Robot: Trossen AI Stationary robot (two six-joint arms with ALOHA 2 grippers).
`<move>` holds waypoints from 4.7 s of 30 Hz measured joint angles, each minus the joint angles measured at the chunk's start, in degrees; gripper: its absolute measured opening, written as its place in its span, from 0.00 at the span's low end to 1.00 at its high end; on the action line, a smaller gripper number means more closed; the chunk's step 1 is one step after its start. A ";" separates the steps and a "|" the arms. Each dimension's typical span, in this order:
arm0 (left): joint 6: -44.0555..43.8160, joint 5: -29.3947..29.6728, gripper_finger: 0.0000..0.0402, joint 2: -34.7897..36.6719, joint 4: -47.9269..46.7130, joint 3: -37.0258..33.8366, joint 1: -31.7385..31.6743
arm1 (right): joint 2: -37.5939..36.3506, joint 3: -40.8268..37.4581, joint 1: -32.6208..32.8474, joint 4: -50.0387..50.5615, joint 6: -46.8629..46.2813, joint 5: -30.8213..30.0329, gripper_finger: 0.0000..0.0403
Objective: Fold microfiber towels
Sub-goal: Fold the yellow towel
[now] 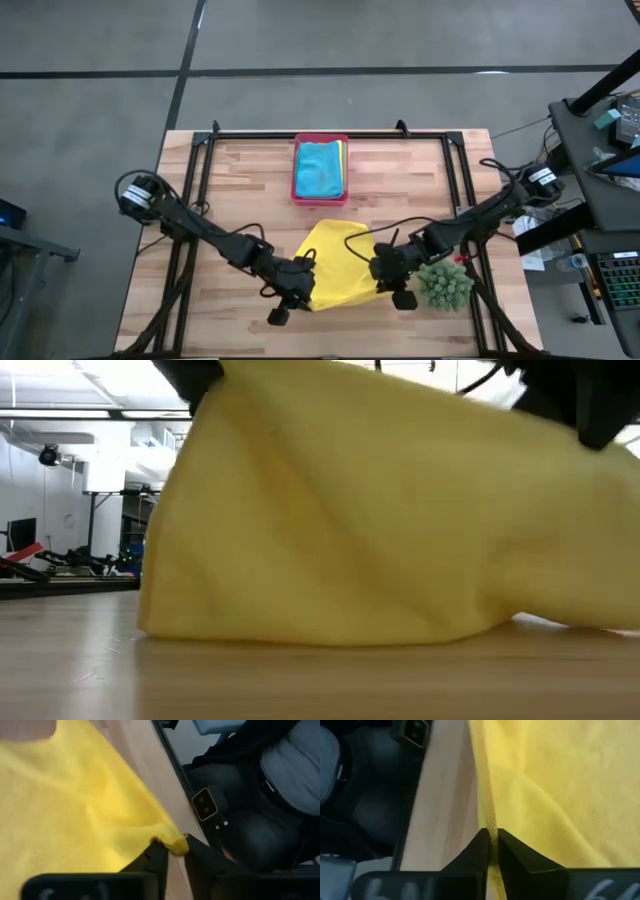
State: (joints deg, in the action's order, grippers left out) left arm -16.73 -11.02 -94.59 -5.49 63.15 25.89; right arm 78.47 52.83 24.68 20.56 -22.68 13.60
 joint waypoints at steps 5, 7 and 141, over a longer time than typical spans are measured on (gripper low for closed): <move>-1.44 -0.04 0.26 0.16 -6.14 -0.67 -1.05 | 0.56 -0.91 -2.07 0.14 -0.35 -1.60 0.19; -1.38 -0.01 0.31 0.24 -9.94 -0.67 -1.59 | 0.56 -1.49 -3.15 1.10 -0.03 -1.68 0.25; 27.03 35.30 0.00 -1.45 1.58 -8.08 1.98 | 4.32 -8.38 -6.33 -13.50 7.64 -23.81 0.27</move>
State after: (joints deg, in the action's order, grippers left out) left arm 10.30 24.28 -96.04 -3.91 55.07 27.87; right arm 82.78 44.45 18.35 7.06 -15.05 -10.21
